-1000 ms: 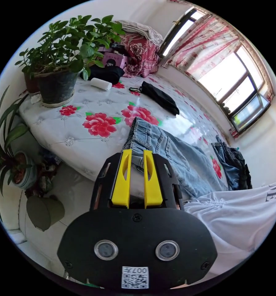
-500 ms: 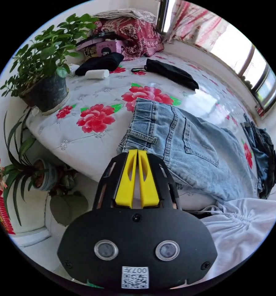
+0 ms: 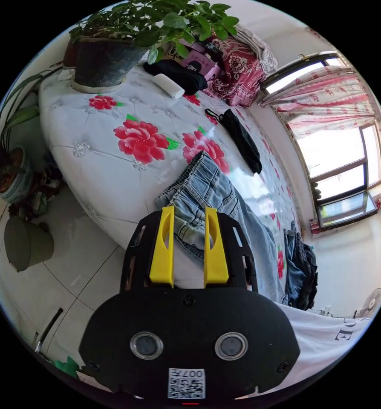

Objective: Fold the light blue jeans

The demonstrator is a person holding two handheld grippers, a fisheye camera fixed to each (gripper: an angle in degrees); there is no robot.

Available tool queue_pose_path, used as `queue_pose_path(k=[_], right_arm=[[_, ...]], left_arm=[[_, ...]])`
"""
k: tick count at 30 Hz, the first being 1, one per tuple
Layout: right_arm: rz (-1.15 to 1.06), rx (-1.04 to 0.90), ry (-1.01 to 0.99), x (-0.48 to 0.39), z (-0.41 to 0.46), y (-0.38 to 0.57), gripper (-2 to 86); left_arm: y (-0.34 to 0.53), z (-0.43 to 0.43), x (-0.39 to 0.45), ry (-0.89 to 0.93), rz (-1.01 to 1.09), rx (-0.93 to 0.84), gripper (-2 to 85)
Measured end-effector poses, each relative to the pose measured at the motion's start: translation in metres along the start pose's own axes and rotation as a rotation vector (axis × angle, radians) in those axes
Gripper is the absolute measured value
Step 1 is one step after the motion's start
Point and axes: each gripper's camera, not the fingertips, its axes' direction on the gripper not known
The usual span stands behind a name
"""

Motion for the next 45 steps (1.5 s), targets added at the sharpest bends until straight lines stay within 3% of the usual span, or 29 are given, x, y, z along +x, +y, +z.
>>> queue_pose_path(k=[7,10,13,16,18,22,24,27,30,38,41,45], right_arm=[[0.009,-0.016,-0.037,-0.011,0.003,-0.015,0.9],[-0.098,-0.009,-0.086,-0.047,0.001,-0.026,0.1],[-0.412,-0.024,-0.09,-0.136,-0.004,-0.023,-0.1],[-0.868,-0.089,-0.082,-0.248,0.001,0.021,-0.2],[-1.198,-0.219,-0.184,-0.315,0.016,0.087,-0.1],[-1.498,-0.603,-0.337,-0.356,0.074,0.199,0.5],[-1.591,-0.863,-0.234,-0.35,0.128,0.261,1.3],[-1.711,-0.937,-0.1,-0.339,0.147,0.292,2.4],[-1.703,-0.866,-0.089,-0.335,0.135,0.275,3.4],[-1.413,-0.761,-0.092,-0.298,0.115,0.209,6.2],[-1.29,-0.687,-0.104,-0.278,0.095,0.177,7.0],[-1.117,-0.563,-0.103,-0.245,0.068,0.127,7.5]], left_arm=[[-0.012,-0.004,-0.017,-0.004,-0.011,-0.01,10.4],[-0.014,-0.007,-0.025,0.004,-0.025,-0.006,10.4],[-0.014,-0.013,-0.03,0.01,-0.032,0.002,10.6],[-0.014,-0.02,-0.037,0.007,-0.036,0.004,10.8],[-0.013,-0.025,-0.042,0.016,-0.049,0.017,11.0],[-0.011,-0.028,-0.057,0.052,-0.074,0.023,11.7],[-0.011,-0.022,-0.063,0.053,-0.085,0.002,12.5],[-0.016,-0.01,-0.072,0.081,-0.097,-0.04,15.1],[-0.02,0.008,-0.083,0.108,-0.13,-0.097,16.8],[-0.019,-0.003,-0.09,0.19,-0.164,0.036,8.9],[-0.027,-0.03,-0.033,0.28,0.087,0.094,7.8],[-0.019,-0.058,0.101,0.404,0.695,0.027,7.5]])
